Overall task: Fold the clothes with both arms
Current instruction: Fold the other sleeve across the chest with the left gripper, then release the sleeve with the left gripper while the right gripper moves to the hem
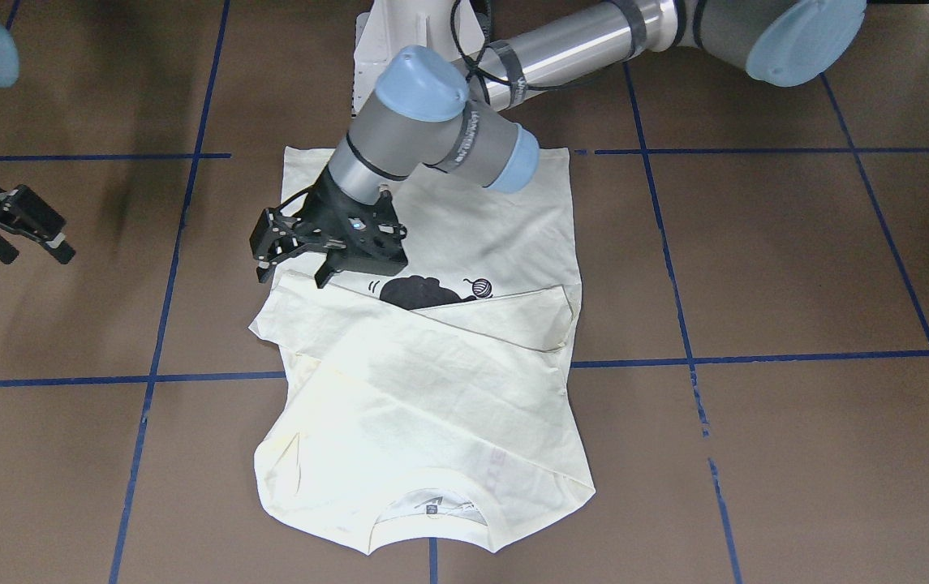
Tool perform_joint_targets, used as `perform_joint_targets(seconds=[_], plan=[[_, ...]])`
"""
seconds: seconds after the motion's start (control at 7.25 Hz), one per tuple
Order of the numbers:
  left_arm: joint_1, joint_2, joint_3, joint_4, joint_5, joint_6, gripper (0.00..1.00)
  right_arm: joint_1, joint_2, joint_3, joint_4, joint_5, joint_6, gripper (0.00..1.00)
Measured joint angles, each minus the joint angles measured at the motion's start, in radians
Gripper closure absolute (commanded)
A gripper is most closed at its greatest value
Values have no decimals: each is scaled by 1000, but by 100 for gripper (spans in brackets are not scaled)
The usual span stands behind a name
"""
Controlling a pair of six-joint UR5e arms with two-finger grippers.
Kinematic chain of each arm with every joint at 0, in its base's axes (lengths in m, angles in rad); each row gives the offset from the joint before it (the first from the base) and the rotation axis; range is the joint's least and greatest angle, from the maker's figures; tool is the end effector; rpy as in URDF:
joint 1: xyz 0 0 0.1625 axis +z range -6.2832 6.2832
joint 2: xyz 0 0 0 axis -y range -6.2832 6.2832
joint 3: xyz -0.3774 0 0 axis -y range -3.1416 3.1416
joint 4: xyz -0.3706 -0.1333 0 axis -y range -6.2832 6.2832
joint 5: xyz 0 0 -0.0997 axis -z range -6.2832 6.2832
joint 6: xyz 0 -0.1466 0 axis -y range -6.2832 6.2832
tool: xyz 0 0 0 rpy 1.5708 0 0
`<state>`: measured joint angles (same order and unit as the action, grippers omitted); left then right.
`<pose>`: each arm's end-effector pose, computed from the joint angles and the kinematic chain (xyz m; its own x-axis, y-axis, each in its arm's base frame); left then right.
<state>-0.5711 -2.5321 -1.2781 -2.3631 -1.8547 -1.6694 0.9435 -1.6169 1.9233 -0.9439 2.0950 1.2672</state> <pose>0.5820 -0.4836 0.0651 0.0638 -0.1533 -0.9861 0.2924 0.9476 -0.1284 -0.2434 -0.4378 0.4231 0.4723 0.2106 0.8559 -0.3391 0.9397 -0.0440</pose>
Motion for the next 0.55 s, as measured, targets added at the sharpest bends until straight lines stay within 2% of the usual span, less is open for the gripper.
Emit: perform_joint_targets(seconds=[0.28, 0.41, 0.55], plan=[[-73, 245, -237, 2, -109, 71, 35, -307, 6, 63, 1, -298, 273, 7], [-92, 344, -319, 2, -136, 114, 35, -436, 19, 90, -33, -427, 380, 11], [-101, 404, -357, 3, -144, 138, 33, -532, 49, 122, -112, -526, 453, 14]])
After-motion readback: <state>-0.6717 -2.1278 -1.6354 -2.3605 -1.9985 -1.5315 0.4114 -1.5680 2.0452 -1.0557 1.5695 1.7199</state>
